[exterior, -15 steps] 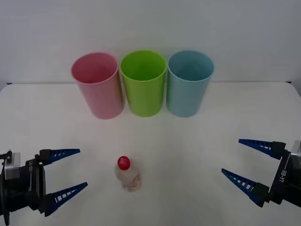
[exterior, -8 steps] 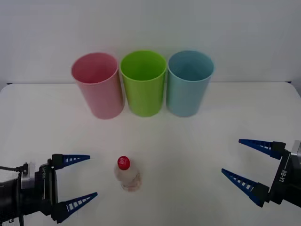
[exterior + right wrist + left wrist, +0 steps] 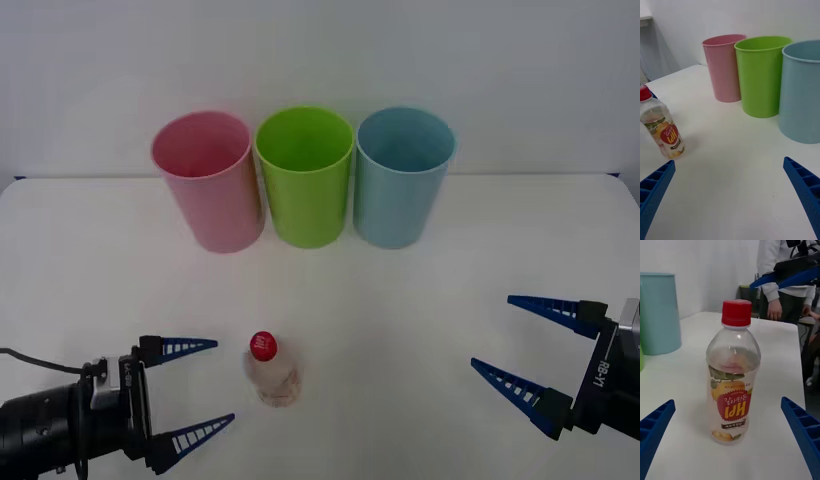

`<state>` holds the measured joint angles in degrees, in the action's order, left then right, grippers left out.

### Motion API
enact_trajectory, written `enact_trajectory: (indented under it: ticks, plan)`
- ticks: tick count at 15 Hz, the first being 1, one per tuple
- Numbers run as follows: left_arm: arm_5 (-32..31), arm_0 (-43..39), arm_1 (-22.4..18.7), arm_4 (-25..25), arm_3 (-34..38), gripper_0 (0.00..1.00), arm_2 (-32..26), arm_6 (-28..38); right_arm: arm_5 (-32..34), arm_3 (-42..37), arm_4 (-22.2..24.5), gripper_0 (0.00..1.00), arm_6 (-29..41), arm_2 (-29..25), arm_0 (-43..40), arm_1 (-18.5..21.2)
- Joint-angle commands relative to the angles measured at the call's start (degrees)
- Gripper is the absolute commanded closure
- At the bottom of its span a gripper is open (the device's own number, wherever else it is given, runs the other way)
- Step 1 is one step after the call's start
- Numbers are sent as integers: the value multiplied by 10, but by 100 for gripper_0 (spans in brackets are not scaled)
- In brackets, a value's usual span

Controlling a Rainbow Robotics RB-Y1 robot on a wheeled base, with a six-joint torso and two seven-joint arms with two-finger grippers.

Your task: Grasp the object on the table and drop it into the matching bin: aluminum can to the light blue bin, PET bottle to the pink bin.

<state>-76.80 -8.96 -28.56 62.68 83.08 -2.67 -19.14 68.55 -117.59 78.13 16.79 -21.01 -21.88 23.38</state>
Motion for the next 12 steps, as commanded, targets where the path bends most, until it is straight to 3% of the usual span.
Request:
enact_trajectory:
  ticks: [1,12]
  plan:
    - [21,0,0,4,0,5,25,-2,0,0,0,0,0,0,0,0]
    - [179,59,15,3,0,10,149,7,0,0,0,0,0,0,0,0]
